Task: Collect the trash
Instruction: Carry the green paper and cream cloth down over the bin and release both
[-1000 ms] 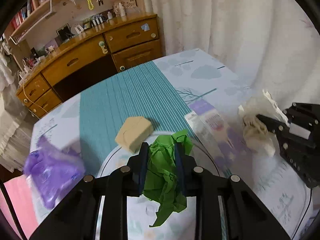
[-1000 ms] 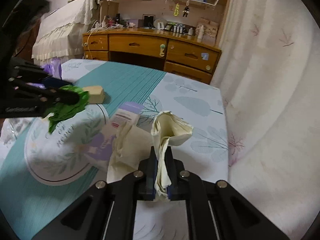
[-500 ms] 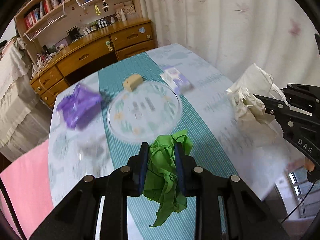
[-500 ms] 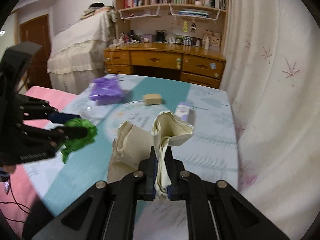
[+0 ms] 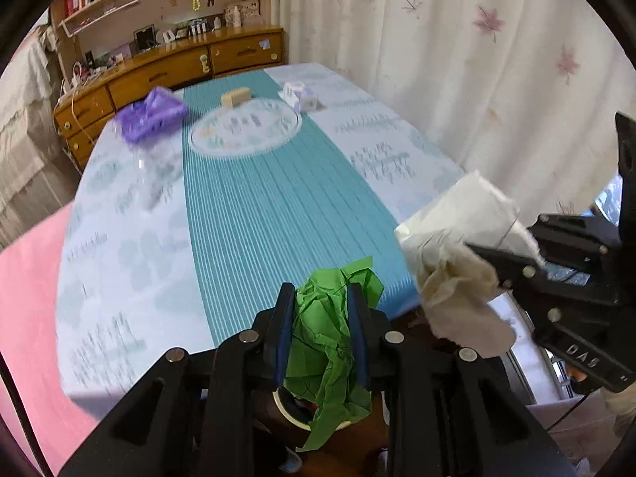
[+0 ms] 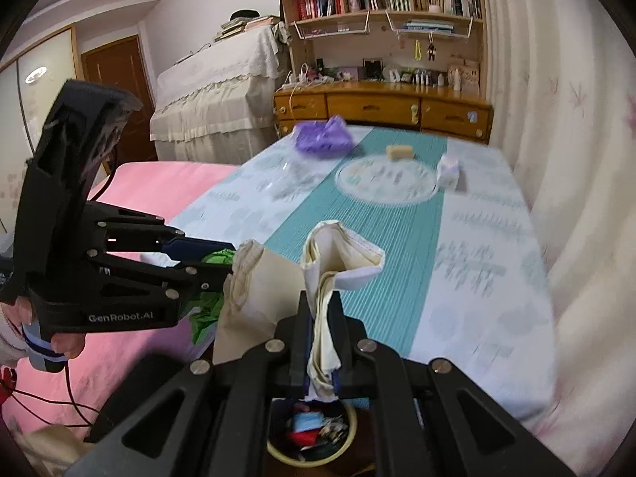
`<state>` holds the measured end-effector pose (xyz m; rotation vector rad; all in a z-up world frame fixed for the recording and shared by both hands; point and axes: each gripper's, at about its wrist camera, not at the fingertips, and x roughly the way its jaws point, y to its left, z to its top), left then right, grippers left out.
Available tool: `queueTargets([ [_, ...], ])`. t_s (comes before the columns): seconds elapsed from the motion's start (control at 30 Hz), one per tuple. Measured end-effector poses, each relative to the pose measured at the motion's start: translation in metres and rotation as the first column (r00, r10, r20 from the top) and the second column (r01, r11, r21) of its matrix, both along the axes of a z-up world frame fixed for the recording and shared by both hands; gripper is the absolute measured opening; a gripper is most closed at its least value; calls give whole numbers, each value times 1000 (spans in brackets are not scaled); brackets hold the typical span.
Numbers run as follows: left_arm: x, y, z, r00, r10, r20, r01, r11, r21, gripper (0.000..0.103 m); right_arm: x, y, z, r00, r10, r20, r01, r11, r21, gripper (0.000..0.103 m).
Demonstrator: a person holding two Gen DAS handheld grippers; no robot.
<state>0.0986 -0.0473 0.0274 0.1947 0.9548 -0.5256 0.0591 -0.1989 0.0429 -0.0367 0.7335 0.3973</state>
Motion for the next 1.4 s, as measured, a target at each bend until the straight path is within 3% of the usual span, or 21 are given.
queueTargets([
  [0.2, -41, 10, -62, 999, 5, -38, -5, 1000, 16, 25, -38, 18, -67, 996, 13, -87, -12, 1000, 7, 7],
  [0.43, -55, 7, -155, 990, 30, -140, -19, 997, 73, 25, -35, 33, -160, 974, -5, -228, 1, 1000, -17, 7],
  [0.7, -39, 21, -256, 947, 130, -295, -114, 991, 71, 25, -12, 31, -267, 909, -106, -404, 118, 993, 5, 7],
  [0.93, -26, 28, -304, 940, 168, -297, -148, 985, 90, 26, 1, 23, -324, 859, -151, -490, 206, 977, 60, 8],
  [1.17, -11, 28, -330, 929, 188, -319, -171, 982, 81, 27, 14, 30, -358, 799, -185, -572, 250, 968, 36, 10],
  [1.27, -5, 34, -339, 919, 200, -341, -190, 980, 61, 33, 19, 36, -367, 788, -199, -583, 251, 968, 9, 13],
  [1.33, -2, 38, -344, 908, 205, -365, -201, 978, 50, 46, 20, 38, -375, 772, -203, -602, 257, 966, 3, 23],
  [1.4, 1, 43, -347, 900, 210, -383, -217, 976, 27, 76, 21, 39, -378, 760, -207, -615, 262, 965, -1, 49],
])
